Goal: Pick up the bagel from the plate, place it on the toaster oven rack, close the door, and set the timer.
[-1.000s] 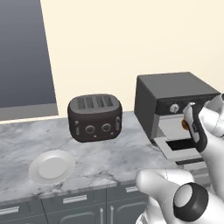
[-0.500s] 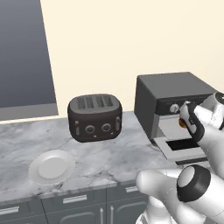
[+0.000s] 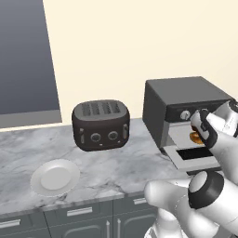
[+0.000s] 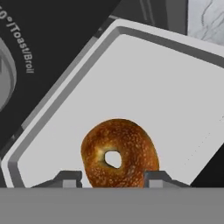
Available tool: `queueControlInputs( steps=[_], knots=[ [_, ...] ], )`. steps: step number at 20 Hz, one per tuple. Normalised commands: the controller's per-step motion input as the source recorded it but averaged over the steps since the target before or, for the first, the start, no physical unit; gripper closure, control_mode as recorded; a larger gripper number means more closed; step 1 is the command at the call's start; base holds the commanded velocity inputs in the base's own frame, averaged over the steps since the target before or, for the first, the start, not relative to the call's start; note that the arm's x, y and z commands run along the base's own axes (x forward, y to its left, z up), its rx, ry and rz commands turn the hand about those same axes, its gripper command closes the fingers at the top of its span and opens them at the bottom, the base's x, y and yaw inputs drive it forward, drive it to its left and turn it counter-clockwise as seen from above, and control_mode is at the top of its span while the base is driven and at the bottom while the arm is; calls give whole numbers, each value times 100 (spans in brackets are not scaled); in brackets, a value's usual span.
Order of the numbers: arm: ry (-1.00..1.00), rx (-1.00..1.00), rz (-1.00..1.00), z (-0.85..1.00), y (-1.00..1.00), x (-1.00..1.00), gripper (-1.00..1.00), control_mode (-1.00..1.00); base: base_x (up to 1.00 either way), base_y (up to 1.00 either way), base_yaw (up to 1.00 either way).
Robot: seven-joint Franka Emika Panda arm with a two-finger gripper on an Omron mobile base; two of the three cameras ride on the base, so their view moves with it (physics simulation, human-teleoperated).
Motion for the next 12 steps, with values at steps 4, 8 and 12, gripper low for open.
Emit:
queueControlInputs(
  steps=[4, 8, 12],
  knots=[
    [0, 0, 0, 0, 0, 0, -100, -100, 0, 0, 0],
    [-6, 0, 0, 25, 0, -55, -100, -100, 0, 0, 0],
    [-5, 0, 0, 52, 0, -97, -100, -100, 0, 0, 0]
  ],
)
